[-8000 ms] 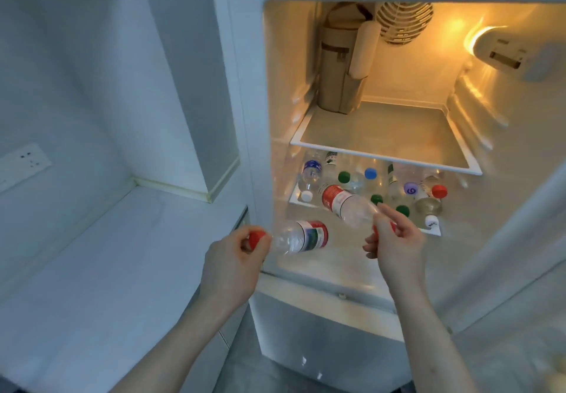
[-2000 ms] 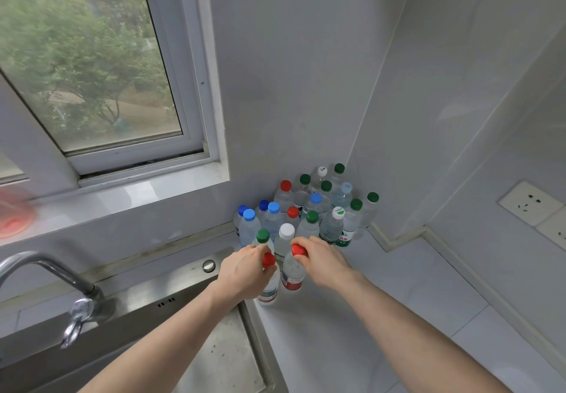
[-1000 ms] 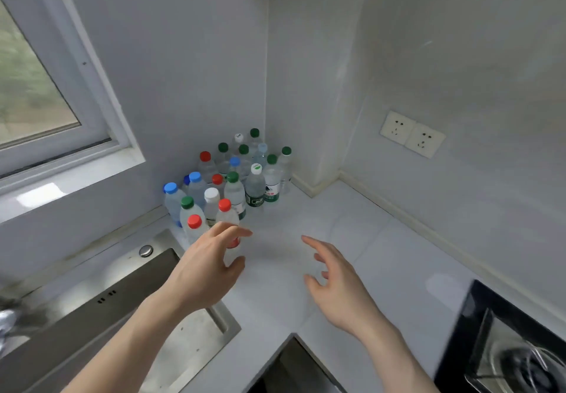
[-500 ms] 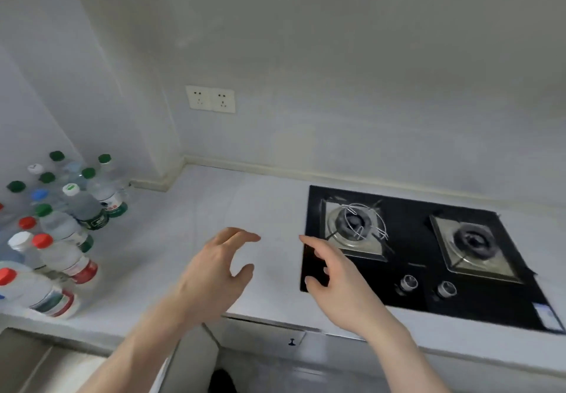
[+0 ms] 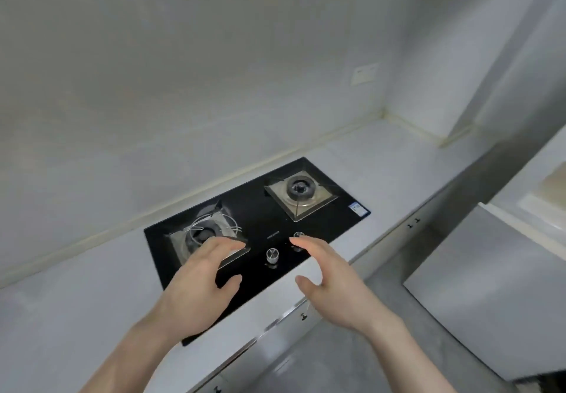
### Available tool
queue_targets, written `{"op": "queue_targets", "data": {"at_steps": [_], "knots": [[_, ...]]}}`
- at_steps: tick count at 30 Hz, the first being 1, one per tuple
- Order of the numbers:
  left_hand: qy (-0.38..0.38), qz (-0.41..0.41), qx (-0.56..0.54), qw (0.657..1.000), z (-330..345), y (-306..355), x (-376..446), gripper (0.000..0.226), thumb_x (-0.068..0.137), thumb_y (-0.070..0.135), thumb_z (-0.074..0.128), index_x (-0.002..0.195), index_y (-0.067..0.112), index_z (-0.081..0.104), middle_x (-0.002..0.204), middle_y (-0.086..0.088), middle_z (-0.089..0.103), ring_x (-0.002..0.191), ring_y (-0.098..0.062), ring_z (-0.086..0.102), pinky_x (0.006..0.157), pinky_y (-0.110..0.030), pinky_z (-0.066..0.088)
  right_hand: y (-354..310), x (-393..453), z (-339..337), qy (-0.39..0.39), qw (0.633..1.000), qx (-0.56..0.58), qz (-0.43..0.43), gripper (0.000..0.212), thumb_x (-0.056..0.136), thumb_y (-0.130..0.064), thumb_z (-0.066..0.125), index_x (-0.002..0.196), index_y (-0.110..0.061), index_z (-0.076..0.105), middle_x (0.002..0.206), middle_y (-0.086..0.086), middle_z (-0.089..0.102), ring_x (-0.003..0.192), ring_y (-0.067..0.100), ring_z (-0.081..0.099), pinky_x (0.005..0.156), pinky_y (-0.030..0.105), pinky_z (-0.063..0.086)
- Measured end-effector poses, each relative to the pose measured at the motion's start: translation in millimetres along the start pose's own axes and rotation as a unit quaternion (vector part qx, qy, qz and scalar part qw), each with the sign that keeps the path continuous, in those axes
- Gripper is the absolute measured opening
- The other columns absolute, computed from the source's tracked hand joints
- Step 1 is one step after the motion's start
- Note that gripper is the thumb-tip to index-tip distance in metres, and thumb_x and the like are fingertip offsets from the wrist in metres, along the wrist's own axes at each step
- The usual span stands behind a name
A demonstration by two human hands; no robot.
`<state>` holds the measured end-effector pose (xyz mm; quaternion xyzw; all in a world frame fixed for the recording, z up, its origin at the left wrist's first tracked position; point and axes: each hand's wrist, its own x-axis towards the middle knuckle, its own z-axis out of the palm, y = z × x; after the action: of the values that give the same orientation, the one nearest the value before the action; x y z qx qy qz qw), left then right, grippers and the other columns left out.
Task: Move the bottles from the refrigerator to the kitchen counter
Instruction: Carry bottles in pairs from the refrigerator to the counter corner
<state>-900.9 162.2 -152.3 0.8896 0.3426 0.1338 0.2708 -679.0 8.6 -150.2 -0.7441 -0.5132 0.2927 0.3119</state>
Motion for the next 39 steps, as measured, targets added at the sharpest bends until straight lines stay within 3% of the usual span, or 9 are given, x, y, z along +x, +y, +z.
{"op": "queue_targets", "data": {"at_steps": [3,6,9,14,18,21,24,31,39], "knots": [[-0.028,0.057,-0.002,0.998,9,14,41,0.047,0.094,0.033,0.067,0.137,0.045,0.050,0.136,0.035,0.040,0.130,0.008,0.040,0.104,-0.012,0.029,13,-11,-23,0.056,0.997,-0.021,0.045,0.060,0.101,-0.030,0.059,0.151,-0.053,0.034,0.159,-0.032,0.027,0.074,-0.013,0.055,0.092,0.013,0.042],[-0.055,0.116,-0.007,0.992,25,32,80,0.045,0.094,0.034,0.068,0.134,0.045,0.052,0.135,0.034,0.040,0.121,0.004,0.047,0.096,-0.015,0.037,27,-25,-44,0.114,0.989,-0.040,0.081,0.060,0.100,-0.034,0.061,0.151,-0.052,0.034,0.160,-0.030,0.027,0.100,0.000,0.064,0.092,0.015,0.042],[-0.103,0.176,-0.006,0.979,46,63,109,0.045,0.093,0.035,0.068,0.133,0.047,0.051,0.137,0.032,0.039,0.097,0.000,0.053,0.082,-0.013,0.037,44,-52,-63,0.180,0.975,-0.047,0.123,0.060,0.099,-0.032,0.063,0.152,-0.046,0.038,0.159,-0.027,0.032,0.133,0.001,0.049,0.111,0.022,0.040],[-0.152,0.286,-0.024,0.946,79,128,145,0.045,0.094,0.036,0.065,0.137,0.044,0.051,0.137,0.037,0.032,0.121,0.008,0.043,0.089,-0.014,0.038,64,-102,-97,0.272,0.943,-0.047,0.187,0.060,0.097,-0.025,0.065,0.150,-0.041,0.043,0.156,-0.023,0.037,0.138,0.001,0.044,0.114,0.022,0.038],[-0.180,0.344,-0.024,0.921,101,184,163,0.045,0.093,0.034,0.066,0.135,0.043,0.052,0.139,0.031,0.036,0.107,0.009,0.048,0.084,-0.006,0.035,80,-134,-125,0.326,0.918,-0.049,0.220,0.058,0.099,-0.028,0.064,0.150,-0.043,0.042,0.155,-0.026,0.037,0.136,-0.005,0.041,0.112,0.019,0.036],[-0.186,0.371,-0.027,0.910,121,225,173,0.044,0.093,0.032,0.066,0.134,0.043,0.053,0.139,0.031,0.037,0.120,0.008,0.045,0.091,0.000,0.026,95,-154,-148,0.354,0.904,-0.050,0.235,0.059,0.099,-0.030,0.064,0.151,-0.044,0.040,0.156,-0.027,0.035,0.138,-0.004,0.041,0.115,0.024,0.036],[-0.190,0.392,-0.035,0.899,146,266,184,0.043,0.093,0.033,0.064,0.134,0.044,0.053,0.139,0.032,0.036,0.129,0.006,0.041,0.098,-0.006,0.027,115,-171,-177,0.369,0.897,-0.048,0.238,0.060,0.099,-0.030,0.064,0.151,-0.046,0.040,0.156,-0.029,0.035,0.138,-0.006,0.040,0.117,0.024,0.035],[-0.186,0.416,-0.035,0.889,201,351,212,0.041,0.094,0.035,0.064,0.133,0.043,0.053,0.140,0.030,0.037,0.129,0.001,0.044,0.103,-0.017,0.034,180,-199,-249,0.386,0.890,-0.046,0.238,0.059,0.099,-0.033,0.063,0.151,-0.048,0.040,0.156,-0.030,0.034,0.138,-0.004,0.041,0.119,0.026,0.034],[-0.180,0.412,-0.050,0.892,261,436,243,0.042,0.093,0.037,0.066,0.132,0.046,0.052,0.139,0.033,0.035,0.124,0.008,0.045,0.095,-0.012,0.034,248,-231,-339,0.397,0.886,-0.062,0.233,0.061,0.095,-0.031,0.065,0.151,-0.043,0.043,0.157,-0.025,0.036,0.143,-0.006,0.034,0.119,0.032,0.036]]}}
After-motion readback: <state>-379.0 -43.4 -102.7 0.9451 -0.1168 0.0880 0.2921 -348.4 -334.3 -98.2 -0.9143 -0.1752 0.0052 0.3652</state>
